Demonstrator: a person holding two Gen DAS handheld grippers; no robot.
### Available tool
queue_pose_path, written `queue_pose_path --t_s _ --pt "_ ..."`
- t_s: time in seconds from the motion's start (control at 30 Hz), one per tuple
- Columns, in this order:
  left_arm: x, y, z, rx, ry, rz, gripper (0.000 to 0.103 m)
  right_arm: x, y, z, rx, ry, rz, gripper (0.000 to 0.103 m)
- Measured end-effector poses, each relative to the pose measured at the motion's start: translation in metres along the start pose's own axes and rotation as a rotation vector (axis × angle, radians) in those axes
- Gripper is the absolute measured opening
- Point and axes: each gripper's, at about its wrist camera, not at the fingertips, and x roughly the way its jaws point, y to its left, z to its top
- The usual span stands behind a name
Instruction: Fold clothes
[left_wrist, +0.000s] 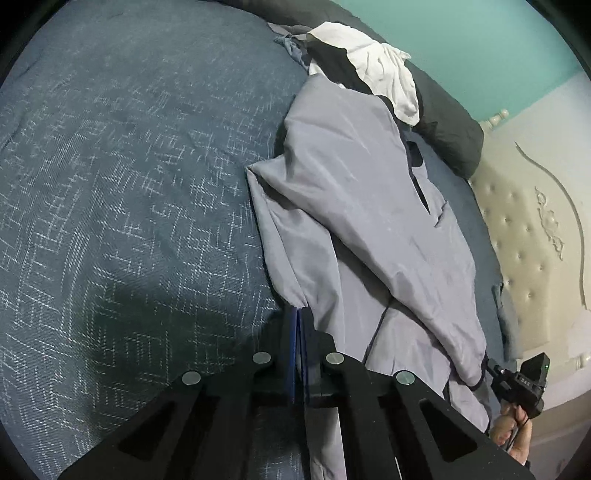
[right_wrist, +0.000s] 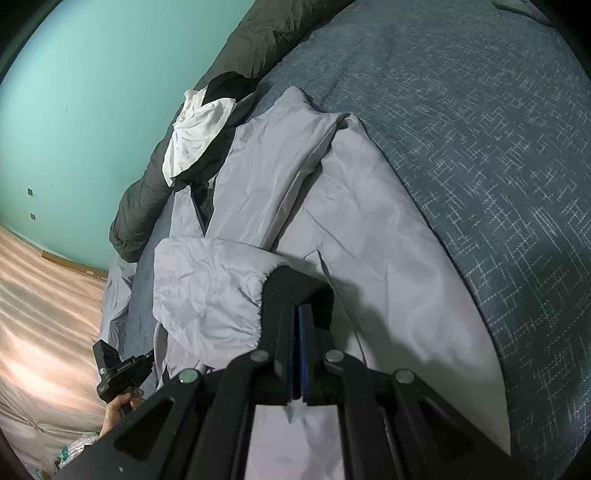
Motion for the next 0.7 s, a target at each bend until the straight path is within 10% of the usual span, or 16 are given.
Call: queue_pose_path --t_s 0.5,0.7 --pt "0.004 -0.006 0.003 0.136 0.009 0.282 0.0 -0.003 -0.002 0.0 0.012 -0.001 0.011 0.002" --pt "-0.018 -0.008 -0.002 0.042 -0.006 0.073 0.001 -0.005 -0.003 0.002 0.019 -0.002 0.019 0.002"
